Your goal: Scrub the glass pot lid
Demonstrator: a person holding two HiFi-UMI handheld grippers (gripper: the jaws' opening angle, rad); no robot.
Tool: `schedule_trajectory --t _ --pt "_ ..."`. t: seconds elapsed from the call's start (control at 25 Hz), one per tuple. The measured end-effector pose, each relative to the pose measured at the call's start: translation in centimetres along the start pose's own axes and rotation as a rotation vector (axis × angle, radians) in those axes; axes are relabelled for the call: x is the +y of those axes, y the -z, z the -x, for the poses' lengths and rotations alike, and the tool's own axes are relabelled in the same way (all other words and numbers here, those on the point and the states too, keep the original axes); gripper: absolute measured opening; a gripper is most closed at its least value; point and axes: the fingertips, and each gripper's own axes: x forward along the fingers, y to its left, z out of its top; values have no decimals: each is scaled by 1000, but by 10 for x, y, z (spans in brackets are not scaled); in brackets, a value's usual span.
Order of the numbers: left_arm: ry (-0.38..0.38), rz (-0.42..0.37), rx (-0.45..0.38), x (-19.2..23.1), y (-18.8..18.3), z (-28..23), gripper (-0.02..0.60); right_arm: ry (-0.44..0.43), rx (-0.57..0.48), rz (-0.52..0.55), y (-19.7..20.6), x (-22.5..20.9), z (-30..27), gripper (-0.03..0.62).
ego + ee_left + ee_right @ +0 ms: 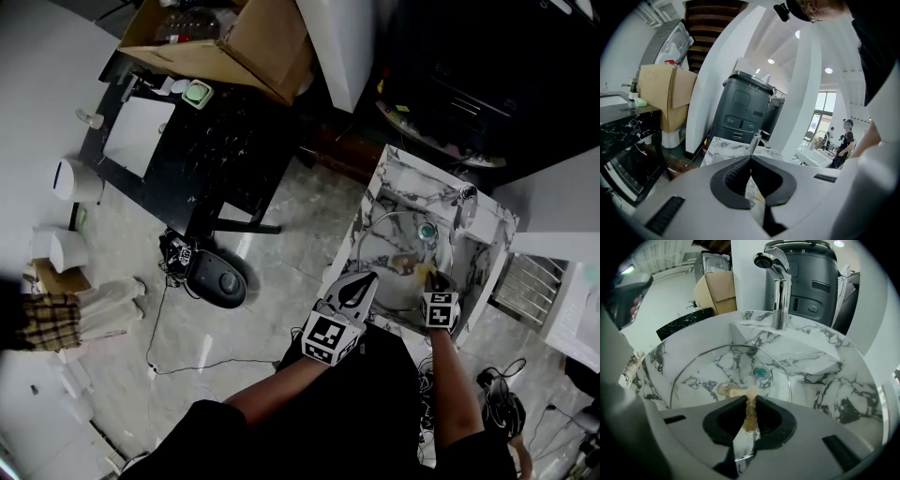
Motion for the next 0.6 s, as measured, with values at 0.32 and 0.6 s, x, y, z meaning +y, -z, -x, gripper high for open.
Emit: schedule_trajectory --t 0.32,0.6 --pt "-10 18 -6 13 0 9 17 -52 47 89 -1 19 -1 64" --pt "-13 26 -10 21 2 14 16 -88 65 85 2 29 -5 64"
